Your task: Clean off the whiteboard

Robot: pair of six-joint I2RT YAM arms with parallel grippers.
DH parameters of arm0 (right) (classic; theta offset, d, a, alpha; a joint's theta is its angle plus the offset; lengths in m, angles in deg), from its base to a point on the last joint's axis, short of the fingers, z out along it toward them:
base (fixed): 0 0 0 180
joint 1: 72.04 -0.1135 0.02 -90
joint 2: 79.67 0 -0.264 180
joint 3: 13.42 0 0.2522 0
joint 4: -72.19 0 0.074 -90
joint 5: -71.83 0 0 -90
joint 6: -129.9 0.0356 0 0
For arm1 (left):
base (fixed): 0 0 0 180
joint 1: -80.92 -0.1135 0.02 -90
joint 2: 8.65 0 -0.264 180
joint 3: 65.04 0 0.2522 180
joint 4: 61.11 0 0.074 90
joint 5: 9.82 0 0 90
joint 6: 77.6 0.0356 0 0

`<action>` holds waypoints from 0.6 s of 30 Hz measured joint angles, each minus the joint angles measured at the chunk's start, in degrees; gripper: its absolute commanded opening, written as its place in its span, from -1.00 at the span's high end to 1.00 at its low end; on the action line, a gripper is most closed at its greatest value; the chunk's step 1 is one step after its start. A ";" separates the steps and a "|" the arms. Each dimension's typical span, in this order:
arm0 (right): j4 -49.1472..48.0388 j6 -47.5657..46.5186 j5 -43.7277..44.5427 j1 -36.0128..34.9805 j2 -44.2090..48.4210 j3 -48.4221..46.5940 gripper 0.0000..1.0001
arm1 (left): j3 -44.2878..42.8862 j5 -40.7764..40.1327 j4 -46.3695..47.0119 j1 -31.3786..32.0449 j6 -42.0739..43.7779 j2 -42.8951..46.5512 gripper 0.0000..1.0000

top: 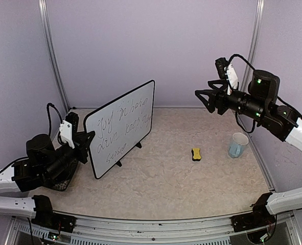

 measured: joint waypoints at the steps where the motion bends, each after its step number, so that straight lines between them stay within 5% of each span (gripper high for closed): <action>1: 0.00 0.00 0.00 0.00 0.00 0.00 -0.47 | 0.00 0.00 0.07 0.00 0.04 -0.22 1.00; 18: 0.00 0.00 -0.15 0.00 0.00 0.00 -0.47 | 8.17 -3.87 6.32 1.29 -2.54 4.57 1.00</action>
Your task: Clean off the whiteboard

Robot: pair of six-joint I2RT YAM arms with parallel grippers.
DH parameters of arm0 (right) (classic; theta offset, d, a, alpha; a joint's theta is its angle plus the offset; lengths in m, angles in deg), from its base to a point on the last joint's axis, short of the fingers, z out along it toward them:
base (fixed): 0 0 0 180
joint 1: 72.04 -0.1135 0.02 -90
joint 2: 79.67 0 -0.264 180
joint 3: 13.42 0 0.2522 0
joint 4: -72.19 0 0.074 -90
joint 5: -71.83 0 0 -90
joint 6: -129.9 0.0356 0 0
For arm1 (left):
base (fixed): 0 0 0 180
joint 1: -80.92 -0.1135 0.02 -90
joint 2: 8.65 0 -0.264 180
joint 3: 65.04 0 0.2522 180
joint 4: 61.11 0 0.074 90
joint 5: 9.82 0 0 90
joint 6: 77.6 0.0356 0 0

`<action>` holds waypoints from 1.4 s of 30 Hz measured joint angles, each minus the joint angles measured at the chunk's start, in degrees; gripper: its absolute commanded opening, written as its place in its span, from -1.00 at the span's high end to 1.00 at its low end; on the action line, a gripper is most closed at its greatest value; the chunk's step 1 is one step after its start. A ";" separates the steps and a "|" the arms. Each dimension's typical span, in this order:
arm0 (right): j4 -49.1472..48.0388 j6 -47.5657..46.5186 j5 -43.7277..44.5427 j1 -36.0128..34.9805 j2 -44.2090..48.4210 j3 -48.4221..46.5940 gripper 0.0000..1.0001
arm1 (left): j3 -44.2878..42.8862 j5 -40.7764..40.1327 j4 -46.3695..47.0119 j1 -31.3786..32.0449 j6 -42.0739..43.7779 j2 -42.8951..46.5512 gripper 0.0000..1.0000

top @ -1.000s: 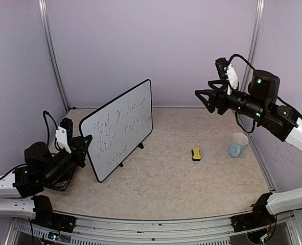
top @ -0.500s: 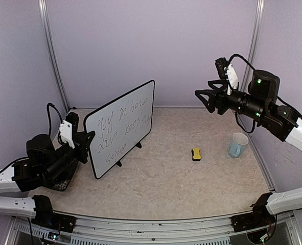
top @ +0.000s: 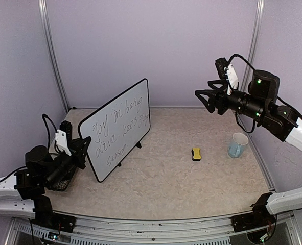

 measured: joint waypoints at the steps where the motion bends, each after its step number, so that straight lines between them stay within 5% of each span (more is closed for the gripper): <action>1: 0.00 0.00 -0.04 0.00 0.00 0.00 -0.47 | 0.52 -0.35 0.68 0.13 -0.20 0.07 1.00; 9: 0.00 0.02 -0.15 0.00 -0.13 0.00 -0.47 | 1.16 -1.20 2.64 0.61 1.18 0.22 1.00; 22: -0.02 0.02 -0.35 0.00 -0.59 0.00 -0.47 | -9.46 -0.76 -5.05 0.59 8.04 -8.22 1.00; 31: 0.00 0.02 -0.76 0.00 -0.57 0.00 -0.47 | -2.21 0.83 0.11 -0.57 12.68 -2.43 1.00; 42: 0.00 0.04 -0.81 0.00 -0.57 0.00 -0.48 | 3.17 -1.01 6.56 -3.48 3.43 -0.83 0.91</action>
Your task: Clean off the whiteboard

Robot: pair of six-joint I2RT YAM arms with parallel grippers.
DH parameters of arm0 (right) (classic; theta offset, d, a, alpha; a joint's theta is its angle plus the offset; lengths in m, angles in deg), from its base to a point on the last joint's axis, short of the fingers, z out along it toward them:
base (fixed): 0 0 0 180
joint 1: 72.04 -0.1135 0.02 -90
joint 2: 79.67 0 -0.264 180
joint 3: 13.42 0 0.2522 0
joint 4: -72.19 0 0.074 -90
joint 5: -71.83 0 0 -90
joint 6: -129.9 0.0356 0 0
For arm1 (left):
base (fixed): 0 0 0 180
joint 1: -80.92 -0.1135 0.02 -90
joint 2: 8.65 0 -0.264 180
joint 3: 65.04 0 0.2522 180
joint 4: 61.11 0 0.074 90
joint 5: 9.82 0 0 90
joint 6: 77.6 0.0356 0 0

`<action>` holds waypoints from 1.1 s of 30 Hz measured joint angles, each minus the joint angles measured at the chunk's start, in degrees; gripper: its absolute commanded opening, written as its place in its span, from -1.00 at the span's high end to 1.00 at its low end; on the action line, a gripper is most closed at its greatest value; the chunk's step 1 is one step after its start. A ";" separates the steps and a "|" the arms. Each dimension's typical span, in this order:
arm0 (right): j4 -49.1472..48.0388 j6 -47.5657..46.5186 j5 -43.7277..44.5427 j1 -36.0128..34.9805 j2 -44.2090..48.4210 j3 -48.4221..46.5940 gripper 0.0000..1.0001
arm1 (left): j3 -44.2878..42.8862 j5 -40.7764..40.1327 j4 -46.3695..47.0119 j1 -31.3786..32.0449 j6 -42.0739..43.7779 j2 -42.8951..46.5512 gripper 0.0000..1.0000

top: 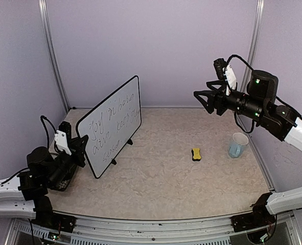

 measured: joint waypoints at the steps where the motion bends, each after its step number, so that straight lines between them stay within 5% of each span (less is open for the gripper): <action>1: 0.00 0.00 0.02 0.00 0.00 0.00 -0.47 | 0.59 -0.55 0.20 0.00 -0.96 0.63 0.89; 26: -0.02 0.22 -0.17 0.00 0.00 0.02 -0.48 | 4.76 -14.14 -3.98 1.14 -10.95 4.50 0.01; 29: -0.02 0.31 -0.28 0.00 -0.07 0.11 -0.47 | 4.74 -15.04 -5.18 1.27 -12.02 4.52 -0.48; 30: -0.07 0.39 -0.37 0.00 -0.28 0.09 -0.46 | 4.72 -15.41 -5.81 1.44 -12.52 4.52 -0.92; 33: 0.11 0.76 -1.25 0.00 -2.03 -0.17 -0.43 | 4.26 -16.79 -7.93 2.08 -14.38 4.76 -0.97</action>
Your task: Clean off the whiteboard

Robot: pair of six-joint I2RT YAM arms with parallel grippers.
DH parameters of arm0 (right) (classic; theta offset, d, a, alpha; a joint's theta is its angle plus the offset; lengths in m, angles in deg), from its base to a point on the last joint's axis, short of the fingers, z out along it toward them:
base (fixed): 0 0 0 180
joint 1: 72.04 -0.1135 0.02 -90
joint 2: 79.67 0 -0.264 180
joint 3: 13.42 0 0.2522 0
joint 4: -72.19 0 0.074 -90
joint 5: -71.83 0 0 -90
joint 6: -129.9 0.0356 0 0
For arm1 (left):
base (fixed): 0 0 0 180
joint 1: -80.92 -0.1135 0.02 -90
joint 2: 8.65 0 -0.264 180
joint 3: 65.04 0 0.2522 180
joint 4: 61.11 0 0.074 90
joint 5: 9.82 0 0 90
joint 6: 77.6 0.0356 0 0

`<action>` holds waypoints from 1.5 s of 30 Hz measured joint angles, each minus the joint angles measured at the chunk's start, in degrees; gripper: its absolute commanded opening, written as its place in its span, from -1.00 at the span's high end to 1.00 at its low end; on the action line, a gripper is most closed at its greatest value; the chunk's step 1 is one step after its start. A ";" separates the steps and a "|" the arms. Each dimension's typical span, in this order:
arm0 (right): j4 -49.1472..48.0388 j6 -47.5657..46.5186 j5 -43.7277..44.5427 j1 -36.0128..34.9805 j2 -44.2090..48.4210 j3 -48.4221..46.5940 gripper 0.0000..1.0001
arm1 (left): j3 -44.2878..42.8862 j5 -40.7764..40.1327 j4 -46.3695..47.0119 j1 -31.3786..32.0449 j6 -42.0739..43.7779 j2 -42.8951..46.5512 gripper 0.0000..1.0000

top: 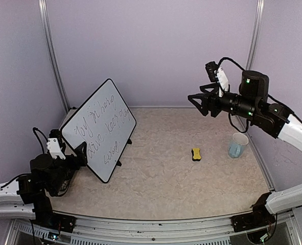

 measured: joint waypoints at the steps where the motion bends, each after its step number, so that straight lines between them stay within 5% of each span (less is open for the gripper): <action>1: 0.28 0.22 -0.72 0.00 -1.27 -0.46 -0.43 | -0.46 -0.61 -1.09 0.26 -0.81 0.11 -0.97; 13: 1.81 -2.49 -1.81 -9.03 -23.56 -5.97 -0.46 | -11.08 -11.43 -18.18 5.97 -16.35 -0.39 -0.98; 26: -2.75 -4.17 -3.34 -10.36 -48.24 -14.64 -0.78 | -21.38 -16.81 -43.12 9.60 -39.34 -4.26 -0.98; 45: -5.92 -1.57 -1.75 -10.99 -69.16 -34.01 -0.58 | -25.46 -14.86 -50.12 10.86 -44.52 -3.52 -0.98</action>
